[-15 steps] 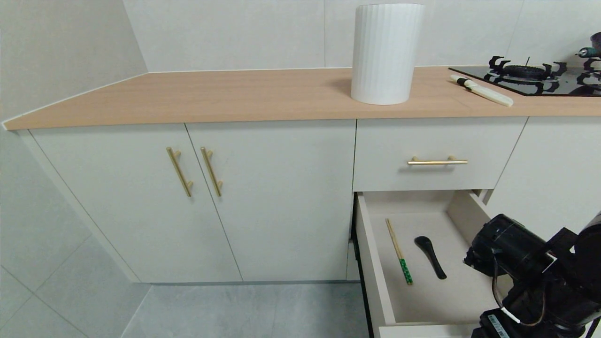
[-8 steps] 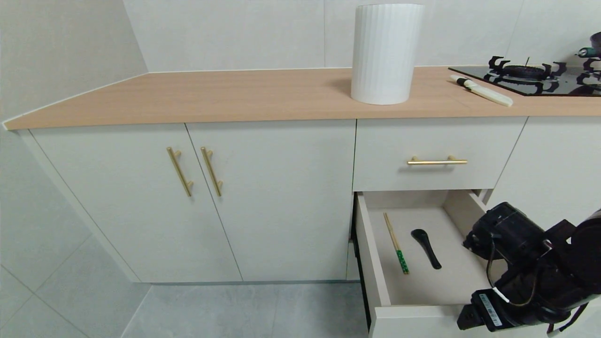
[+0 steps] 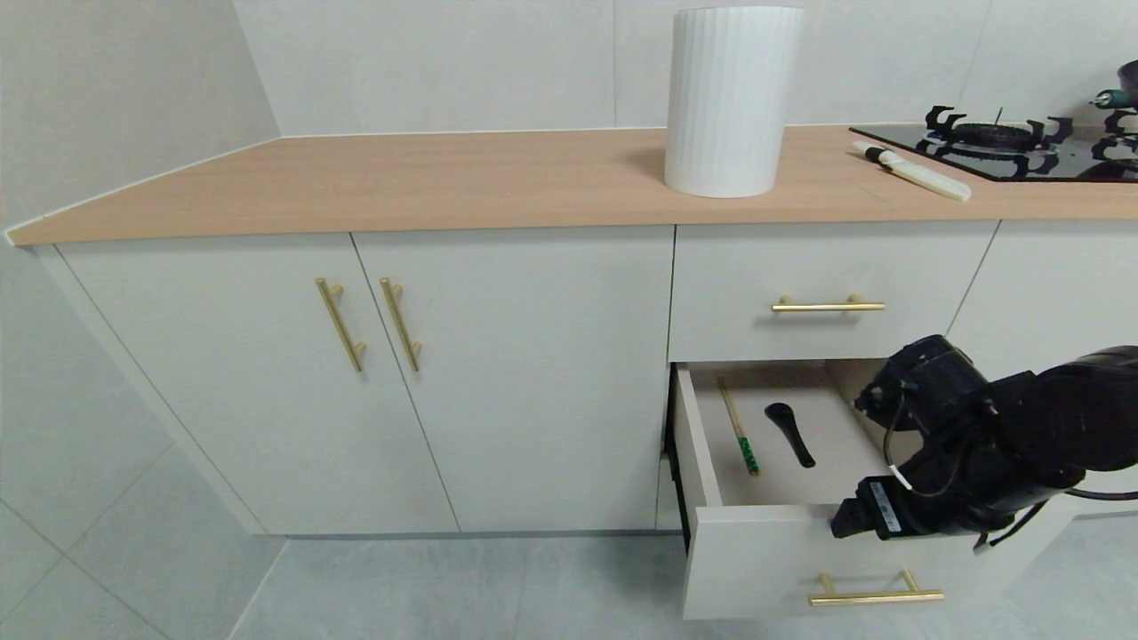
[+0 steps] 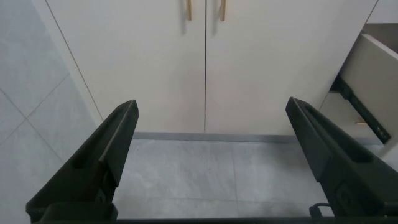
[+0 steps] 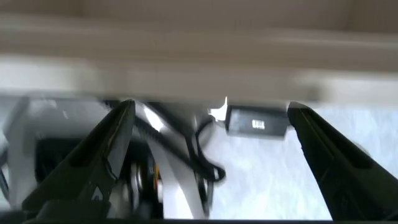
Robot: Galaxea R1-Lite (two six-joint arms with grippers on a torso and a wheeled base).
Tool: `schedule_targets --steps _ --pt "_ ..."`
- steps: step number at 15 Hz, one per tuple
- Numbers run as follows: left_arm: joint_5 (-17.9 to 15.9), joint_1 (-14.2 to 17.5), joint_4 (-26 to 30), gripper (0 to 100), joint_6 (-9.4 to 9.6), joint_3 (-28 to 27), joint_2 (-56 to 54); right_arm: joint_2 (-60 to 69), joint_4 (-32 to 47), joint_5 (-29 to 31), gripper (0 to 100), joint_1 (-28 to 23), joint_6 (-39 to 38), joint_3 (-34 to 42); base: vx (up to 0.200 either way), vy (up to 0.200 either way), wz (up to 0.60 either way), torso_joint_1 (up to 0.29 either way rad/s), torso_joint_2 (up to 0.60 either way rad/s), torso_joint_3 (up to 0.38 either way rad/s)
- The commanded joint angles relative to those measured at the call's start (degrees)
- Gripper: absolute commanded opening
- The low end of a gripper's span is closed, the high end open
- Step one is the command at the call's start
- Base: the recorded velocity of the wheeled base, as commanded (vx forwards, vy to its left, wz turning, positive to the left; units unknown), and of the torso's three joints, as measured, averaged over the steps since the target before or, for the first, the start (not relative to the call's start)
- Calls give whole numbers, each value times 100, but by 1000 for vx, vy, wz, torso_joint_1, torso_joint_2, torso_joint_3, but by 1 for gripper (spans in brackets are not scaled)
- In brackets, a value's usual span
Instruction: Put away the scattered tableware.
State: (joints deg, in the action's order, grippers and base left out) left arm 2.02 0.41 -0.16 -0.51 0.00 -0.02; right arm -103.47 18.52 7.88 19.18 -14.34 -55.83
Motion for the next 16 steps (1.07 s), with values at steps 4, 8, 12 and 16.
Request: schedule_targets --steps 4,8,12,16 --pt "0 2 -2 100 -2 0 2 -762 -296 4 100 -239 230 -903 0 0 0 0 0 0" --pt "0 2 -2 100 -2 0 2 -1333 -358 4 100 -415 309 -1676 0 0 0 0 0 0" --pt "0 2 -2 100 -2 0 2 -1685 -1307 4 100 -643 397 -1712 0 0 0 0 0 0" --pt "0 2 -2 100 -2 0 2 -1896 -2195 4 100 -854 449 -1712 0 0 0 0 0 0"
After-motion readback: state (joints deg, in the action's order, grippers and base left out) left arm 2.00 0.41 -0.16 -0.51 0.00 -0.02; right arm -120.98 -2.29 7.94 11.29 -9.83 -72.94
